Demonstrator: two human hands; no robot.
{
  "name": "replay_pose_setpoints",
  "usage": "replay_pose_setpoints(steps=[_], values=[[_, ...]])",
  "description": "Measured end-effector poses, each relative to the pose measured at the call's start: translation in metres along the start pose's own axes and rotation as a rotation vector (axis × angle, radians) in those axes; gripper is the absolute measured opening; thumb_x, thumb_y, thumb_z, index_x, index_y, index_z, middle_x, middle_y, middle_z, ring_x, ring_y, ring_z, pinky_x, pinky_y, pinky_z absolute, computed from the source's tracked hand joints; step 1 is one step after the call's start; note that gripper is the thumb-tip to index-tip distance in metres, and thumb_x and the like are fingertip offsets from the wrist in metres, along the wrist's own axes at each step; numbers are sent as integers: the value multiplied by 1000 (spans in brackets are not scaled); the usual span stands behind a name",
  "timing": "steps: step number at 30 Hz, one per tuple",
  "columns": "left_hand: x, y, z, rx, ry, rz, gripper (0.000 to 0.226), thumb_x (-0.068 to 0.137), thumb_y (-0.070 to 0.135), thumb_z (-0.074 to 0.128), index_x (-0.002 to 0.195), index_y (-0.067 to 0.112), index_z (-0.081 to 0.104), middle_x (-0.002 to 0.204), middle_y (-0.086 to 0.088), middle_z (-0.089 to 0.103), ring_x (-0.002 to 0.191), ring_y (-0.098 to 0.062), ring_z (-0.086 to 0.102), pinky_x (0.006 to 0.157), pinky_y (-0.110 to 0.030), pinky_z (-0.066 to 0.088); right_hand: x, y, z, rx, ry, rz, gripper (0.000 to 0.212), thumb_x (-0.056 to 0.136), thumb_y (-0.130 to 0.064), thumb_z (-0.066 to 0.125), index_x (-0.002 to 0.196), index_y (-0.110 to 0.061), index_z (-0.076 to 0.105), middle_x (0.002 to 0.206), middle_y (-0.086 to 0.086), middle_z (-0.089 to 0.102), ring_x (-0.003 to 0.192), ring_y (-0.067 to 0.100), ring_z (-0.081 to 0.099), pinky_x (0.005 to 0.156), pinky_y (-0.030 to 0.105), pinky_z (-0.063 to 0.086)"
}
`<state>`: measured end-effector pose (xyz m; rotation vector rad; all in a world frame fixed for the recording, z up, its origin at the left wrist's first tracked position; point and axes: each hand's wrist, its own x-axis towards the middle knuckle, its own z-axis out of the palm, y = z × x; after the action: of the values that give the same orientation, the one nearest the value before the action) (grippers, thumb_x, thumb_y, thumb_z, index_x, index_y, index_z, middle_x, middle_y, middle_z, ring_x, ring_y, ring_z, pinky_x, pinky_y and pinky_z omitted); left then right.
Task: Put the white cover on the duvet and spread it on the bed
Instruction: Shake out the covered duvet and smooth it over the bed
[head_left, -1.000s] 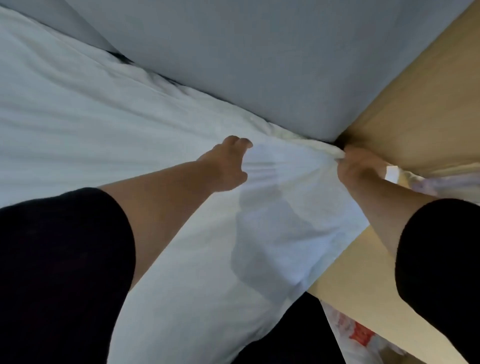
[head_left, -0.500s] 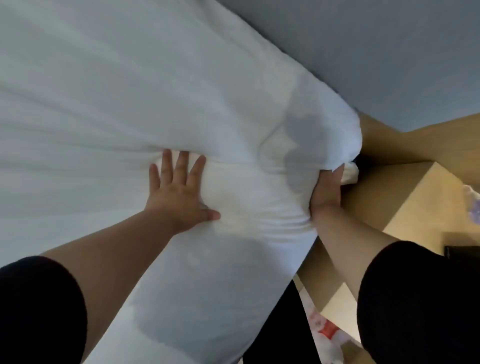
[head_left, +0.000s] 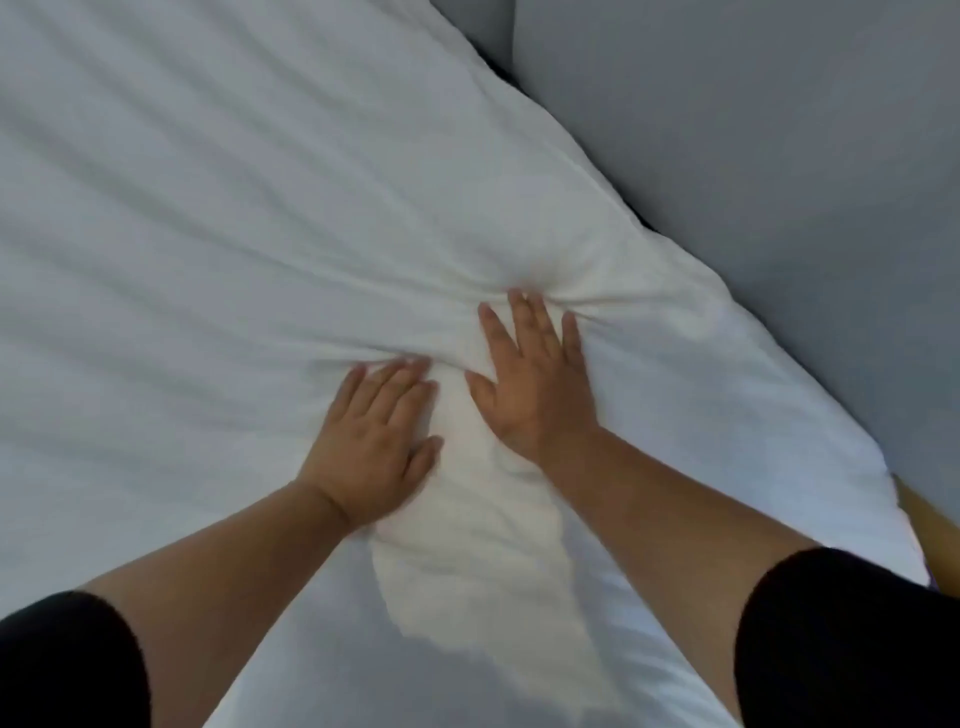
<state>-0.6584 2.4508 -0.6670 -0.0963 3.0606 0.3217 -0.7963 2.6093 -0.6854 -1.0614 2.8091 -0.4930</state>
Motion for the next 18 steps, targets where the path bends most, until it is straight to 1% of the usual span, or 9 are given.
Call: replay_pose_setpoints(steps=[2,4,6,8,10,12,15,16,18], values=[[26,-63,-9,110,-11,-277,82,90,65,34,151,11,34,164,-12,23,150,-33,19,121,-52,7,53,22,16,-118,-55,-18,79,90,-67,38,154,-20,39,161,18,30,150,32,27,123,49,15],[49,-118,-13,146,-138,-561,99,85,83,22,159,18,6,168,-6,-4,153,-33,-6,121,-55,-5,90,35,24,-175,-142,7,89,88,-78,30,159,-25,23,167,14,13,154,28,11,125,44,5],[64,-150,-2,136,-178,-659,108,78,90,12,158,20,-5,167,-7,-11,152,-36,-13,121,-59,-5,117,36,30,-181,-169,54,93,86,-82,24,160,-28,11,168,10,0,155,23,0,125,41,0],[69,-163,16,142,-133,-630,106,80,86,6,159,17,-2,167,-11,-8,152,-38,-13,120,-61,-5,141,33,37,-166,-166,95,93,86,-83,23,160,-27,10,168,10,2,154,23,1,125,38,2],[65,-168,34,107,-36,-581,97,86,76,16,159,12,14,167,-15,5,152,-41,-4,120,-63,-1,168,23,42,-158,-124,149,98,86,-82,20,159,-18,17,166,15,13,153,28,11,125,40,6],[63,-176,48,69,54,-523,87,88,65,28,153,7,33,164,-18,19,151,-44,8,118,-67,7,195,8,44,-124,-22,165,97,88,-75,27,152,-2,32,158,24,30,147,37,27,124,44,15],[64,-190,60,67,92,-485,80,93,62,25,147,5,40,161,-18,26,150,-46,13,117,-66,10,215,-41,49,-10,230,-155,69,87,-33,46,139,12,48,145,32,46,138,45,42,116,54,31],[65,-192,64,70,111,-478,79,93,61,26,147,5,40,161,-19,26,149,-46,14,117,-66,9,217,-59,52,-18,272,-280,67,85,-26,47,142,9,46,149,30,43,142,43,39,116,56,31],[65,-194,68,80,113,-469,77,89,57,34,145,5,40,160,-19,27,149,-47,15,117,-66,9,233,-92,49,-84,207,-423,70,89,-32,47,153,-7,37,160,22,28,151,36,24,121,57,19]])
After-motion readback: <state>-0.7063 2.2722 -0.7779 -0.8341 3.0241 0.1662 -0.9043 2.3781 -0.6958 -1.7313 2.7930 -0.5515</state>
